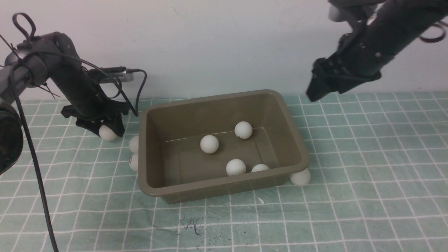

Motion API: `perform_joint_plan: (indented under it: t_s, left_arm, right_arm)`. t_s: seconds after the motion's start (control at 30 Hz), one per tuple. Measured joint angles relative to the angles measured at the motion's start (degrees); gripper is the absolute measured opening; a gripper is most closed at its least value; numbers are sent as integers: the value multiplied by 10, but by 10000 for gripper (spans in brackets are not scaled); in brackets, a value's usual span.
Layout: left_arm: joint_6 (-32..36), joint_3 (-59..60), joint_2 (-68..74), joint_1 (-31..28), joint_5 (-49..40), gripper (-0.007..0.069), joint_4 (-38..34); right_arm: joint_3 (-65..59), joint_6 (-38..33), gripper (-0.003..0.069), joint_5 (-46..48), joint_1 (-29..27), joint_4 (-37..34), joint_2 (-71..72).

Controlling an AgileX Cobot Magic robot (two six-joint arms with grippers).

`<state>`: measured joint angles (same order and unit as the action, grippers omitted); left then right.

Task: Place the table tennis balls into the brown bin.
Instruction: 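Release the ping pong ball into the bin and lift the gripper away, then reach for and grasp a ping pong ball on the table beside the basket, then drop the ball into the bin, then reach for and grasp a ping pong ball on the table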

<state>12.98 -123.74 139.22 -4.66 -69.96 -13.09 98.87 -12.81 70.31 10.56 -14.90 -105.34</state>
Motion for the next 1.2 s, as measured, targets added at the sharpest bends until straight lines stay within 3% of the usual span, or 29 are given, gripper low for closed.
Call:
perform_joint_plan:
  t_s: [0.1, 0.2, 0.27, 0.5, 0.53, 0.57, 0.63, 0.73, 0.8, 0.87, 1.0, 1.1, 1.13, 1.2]
  left_arm:
    - [-1, -45, -16, 2, -2, 347, -3]
    - [0, -68, -51, 9, -2, 347, -16]
    - [17, -75, -90, 26, -3, 347, -48]
    - [52, -79, -109, 101, -7, 347, -70]
    - [50, -79, -95, 126, -8, 347, -51]
    - [48, -79, -90, 131, -8, 349, -46]
    - [41, -79, -77, 146, -8, 373, -32]
    - [21, -78, -56, 165, -9, 497, -13]
    - [14, -77, -54, 170, -10, 551, -8]
    - [6, -77, -59, 170, -11, 558, 8]
    - [-24, -77, -89, 162, -13, 460, 69]
    - [-42, -77, -122, 144, -14, 255, 102]
    - [-51, -77, -140, 130, -15, 125, 106]
    - [-57, -77, -149, 119, -15, 71, 106]
  right_arm:
    - [-37, 29, 260, 1, -27, 3, 4]
    - [-97, 43, 183, 0, -31, -3, 3]
    - [-157, 32, 178, -3, -20, -16, 4]
    - [-228, -14, 348, -107, 16, -35, -16]
    - [-231, -17, 425, -133, 23, -37, -28]
    - [-232, -17, 449, -139, 26, -37, -34]
    - [-232, -19, 507, -149, 28, -38, -45]
    - [-232, -22, 575, -171, 31, -54, -64]
    - [-233, -30, 590, -180, 35, -66, -68]
    - [-233, -38, 591, -191, 40, -72, -69]
    - [-233, -46, 591, -219, 46, -80, -77]
    - [-233, -46, 589, -229, 47, -80, -93]
    - [-233, -46, 573, -229, 47, -80, -101]
    - [-233, -46, 542, -229, 47, -80, -106]
